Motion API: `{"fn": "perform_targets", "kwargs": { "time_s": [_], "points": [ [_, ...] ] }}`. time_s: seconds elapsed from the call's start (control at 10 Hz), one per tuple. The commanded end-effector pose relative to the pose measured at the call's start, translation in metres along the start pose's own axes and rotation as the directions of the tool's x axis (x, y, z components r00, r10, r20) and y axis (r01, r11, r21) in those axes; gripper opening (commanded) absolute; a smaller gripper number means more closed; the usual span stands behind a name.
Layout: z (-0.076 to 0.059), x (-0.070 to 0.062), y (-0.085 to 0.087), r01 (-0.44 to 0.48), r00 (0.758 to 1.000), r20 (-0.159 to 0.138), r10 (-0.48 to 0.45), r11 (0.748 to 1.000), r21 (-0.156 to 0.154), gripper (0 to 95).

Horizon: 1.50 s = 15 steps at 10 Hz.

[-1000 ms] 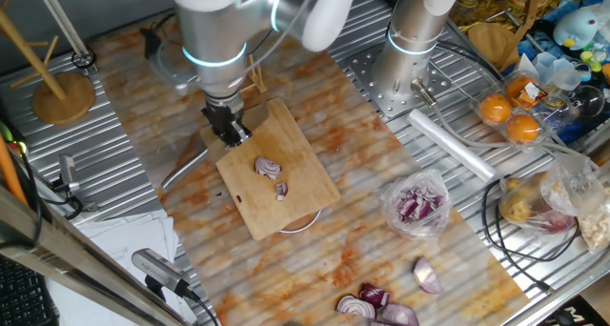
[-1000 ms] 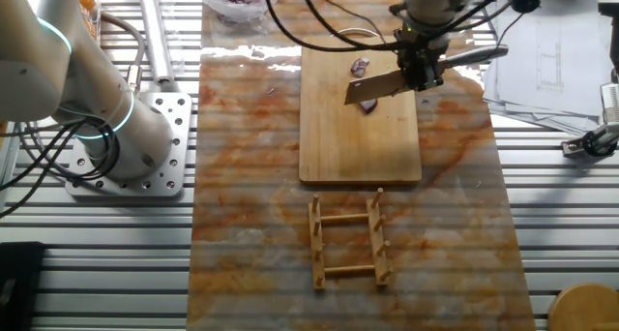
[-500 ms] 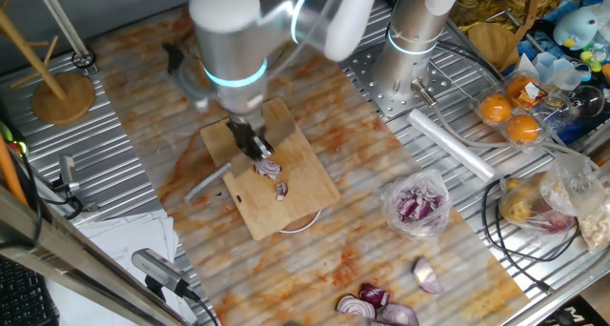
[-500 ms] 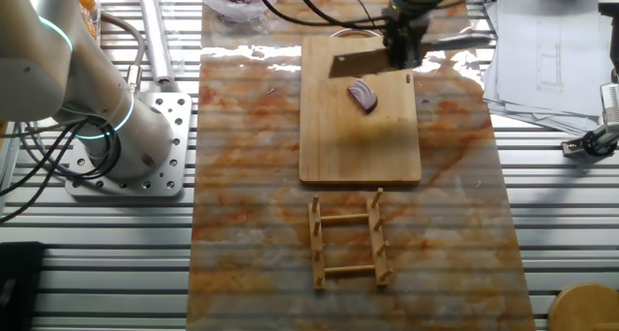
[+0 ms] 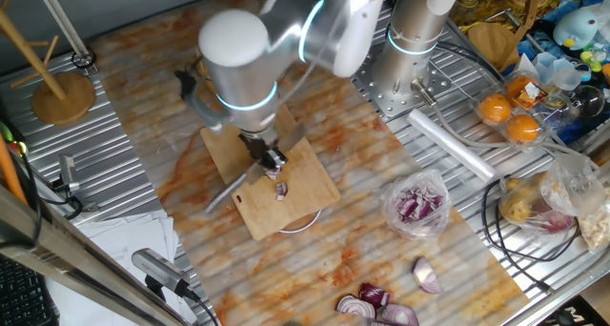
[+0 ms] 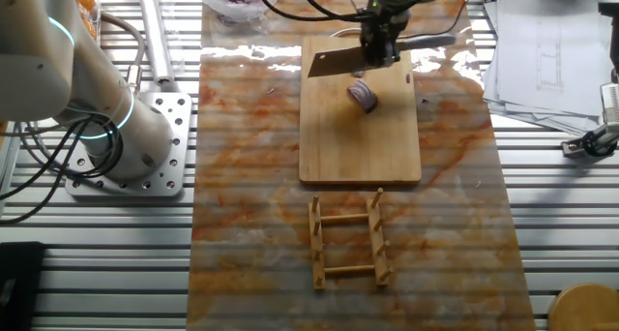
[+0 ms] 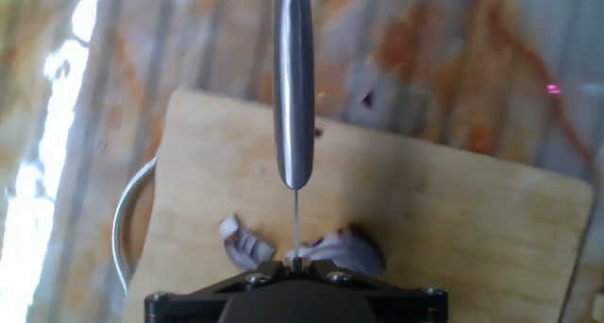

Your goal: Chop the onions

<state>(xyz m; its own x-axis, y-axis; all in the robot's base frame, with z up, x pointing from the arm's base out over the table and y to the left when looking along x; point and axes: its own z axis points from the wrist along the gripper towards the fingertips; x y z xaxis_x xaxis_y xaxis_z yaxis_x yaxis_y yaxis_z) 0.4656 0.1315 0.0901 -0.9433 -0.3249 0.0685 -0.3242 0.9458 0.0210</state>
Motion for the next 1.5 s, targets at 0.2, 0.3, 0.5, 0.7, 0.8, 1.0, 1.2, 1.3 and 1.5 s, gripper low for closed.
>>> {"fn": "perform_targets", "kwargs": {
  "time_s": [0.2,0.3,0.5,0.7,0.8,1.0,1.2,1.3,1.5],
  "points": [
    [0.009,0.011,0.006,0.291,0.952,0.082,-0.295,0.955,0.052,0.0],
    [0.011,0.012,0.006,0.3,0.95,0.075,-0.304,0.952,0.061,0.0],
    [0.015,0.011,0.004,0.286,0.954,0.076,-0.291,0.956,0.067,0.0],
    [0.021,0.01,0.002,0.259,0.962,0.072,-0.264,0.963,0.071,0.0],
    [0.024,0.01,0.0,0.247,0.965,0.071,-0.252,0.966,0.072,0.0],
    [0.028,0.01,-0.001,0.222,0.971,0.078,-0.227,0.973,0.068,0.0],
    [0.028,0.01,-0.002,0.212,0.972,0.083,-0.218,0.975,0.069,0.0],
    [0.028,0.01,-0.002,0.211,0.973,0.083,-0.216,0.975,0.069,0.0],
    [0.031,0.011,-0.005,0.213,0.972,0.09,-0.219,0.975,0.069,0.0]
  ]
}}
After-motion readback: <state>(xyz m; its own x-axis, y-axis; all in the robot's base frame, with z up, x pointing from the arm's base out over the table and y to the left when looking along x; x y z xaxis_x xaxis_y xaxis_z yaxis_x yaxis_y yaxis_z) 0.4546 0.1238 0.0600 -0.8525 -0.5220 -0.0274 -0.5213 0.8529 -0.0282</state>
